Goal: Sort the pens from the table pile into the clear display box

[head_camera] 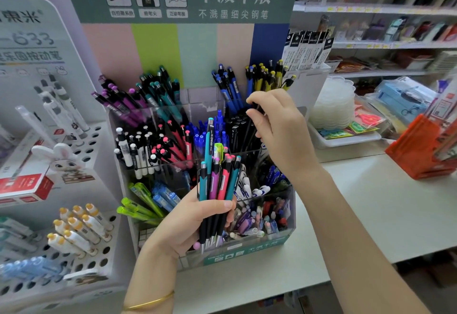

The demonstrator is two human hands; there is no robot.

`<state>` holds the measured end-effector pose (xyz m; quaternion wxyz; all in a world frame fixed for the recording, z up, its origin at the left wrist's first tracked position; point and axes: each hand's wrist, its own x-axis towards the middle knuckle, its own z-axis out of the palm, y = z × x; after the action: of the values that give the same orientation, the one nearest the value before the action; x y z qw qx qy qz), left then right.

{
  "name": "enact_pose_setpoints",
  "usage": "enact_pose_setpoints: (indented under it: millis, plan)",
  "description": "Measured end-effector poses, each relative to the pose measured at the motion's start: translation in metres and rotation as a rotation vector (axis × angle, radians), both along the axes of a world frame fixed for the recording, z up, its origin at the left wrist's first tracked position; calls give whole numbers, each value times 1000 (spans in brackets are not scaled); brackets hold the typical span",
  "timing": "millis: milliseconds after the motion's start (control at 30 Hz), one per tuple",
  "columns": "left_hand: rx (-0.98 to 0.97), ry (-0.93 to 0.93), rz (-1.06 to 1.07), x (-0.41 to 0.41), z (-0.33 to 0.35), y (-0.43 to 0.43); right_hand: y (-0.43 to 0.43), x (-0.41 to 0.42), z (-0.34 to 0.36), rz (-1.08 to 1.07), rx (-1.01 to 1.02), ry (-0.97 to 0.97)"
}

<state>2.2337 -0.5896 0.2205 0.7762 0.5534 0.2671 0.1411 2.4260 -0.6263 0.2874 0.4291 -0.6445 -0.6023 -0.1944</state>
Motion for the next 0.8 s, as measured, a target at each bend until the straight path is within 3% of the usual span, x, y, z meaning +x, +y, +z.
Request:
enact_pose_setpoints:
  millis: [167, 333, 800]
  plan:
    - [-25, -44, 12, 3, 1, 2, 11, -2, -26, -140, 22, -101]
    - [-25, -72, 21, 2, 3, 5, 10, -4, -34, -428, 39, -334]
    - [-46, -178, -69, -1, 6, 4, 15, -2, -65, -480, -44, -433]
